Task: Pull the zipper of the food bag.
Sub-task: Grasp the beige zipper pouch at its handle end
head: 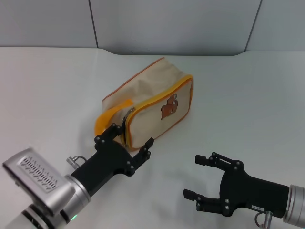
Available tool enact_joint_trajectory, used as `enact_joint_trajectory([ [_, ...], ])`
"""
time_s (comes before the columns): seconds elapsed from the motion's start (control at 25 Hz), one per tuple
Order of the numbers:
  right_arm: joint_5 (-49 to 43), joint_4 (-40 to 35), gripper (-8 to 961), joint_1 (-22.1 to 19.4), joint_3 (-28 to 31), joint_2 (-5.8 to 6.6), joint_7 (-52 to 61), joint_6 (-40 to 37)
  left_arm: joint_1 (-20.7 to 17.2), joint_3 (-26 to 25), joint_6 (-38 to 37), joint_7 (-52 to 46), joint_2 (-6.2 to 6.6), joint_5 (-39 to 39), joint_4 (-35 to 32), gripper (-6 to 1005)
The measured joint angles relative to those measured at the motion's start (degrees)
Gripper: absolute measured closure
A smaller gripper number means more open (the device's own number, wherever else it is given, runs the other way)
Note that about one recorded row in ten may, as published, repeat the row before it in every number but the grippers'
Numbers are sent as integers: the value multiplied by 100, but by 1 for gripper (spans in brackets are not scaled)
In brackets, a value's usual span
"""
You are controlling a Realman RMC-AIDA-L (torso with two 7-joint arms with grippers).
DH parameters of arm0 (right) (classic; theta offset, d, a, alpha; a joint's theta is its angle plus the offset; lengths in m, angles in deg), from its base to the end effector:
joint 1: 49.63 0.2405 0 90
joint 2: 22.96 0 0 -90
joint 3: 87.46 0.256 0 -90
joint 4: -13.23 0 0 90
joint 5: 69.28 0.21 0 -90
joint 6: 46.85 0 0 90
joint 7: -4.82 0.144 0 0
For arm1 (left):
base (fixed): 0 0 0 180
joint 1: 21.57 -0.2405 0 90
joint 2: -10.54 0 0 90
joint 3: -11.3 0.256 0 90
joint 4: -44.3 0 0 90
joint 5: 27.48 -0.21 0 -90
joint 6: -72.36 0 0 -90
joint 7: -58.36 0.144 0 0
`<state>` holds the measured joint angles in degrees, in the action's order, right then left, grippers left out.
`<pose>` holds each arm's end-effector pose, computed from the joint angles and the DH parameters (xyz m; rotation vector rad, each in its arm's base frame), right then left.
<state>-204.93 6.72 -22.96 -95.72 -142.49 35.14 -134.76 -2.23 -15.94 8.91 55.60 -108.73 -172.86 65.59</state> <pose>0.2944 0.2468 -0.0764 -2.6280 0.2532 0.8450 -0.2719 0.2606 -0.1155 -2.1956 -0.3133 -0.7232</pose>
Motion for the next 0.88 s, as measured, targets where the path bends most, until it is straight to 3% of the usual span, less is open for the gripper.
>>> enact_joint_trajectory([
  [0.12, 3, 0, 115, -8, 11, 0, 0, 1, 116, -40, 287, -33, 0, 5, 19, 292],
  [0.32, 8, 0, 115, -18, 81, 0, 0, 2, 236, -59, 462, -143, 0, 9, 22, 517],
  [0.56, 12, 6, 115, -22, 87, 0, 0, 2, 249, -111, 474, -155, 0, 18, 61, 698],
  [0.76, 13, 9, 116, -21, 140, 0, -3, 2, 235, -115, 474, -155, 0, 18, 80, 906],
  [0.88, 12, 9, 116, -22, 203, 0, -22, 0, 213, -115, 376, -135, 0, 2, 95, 907],
])
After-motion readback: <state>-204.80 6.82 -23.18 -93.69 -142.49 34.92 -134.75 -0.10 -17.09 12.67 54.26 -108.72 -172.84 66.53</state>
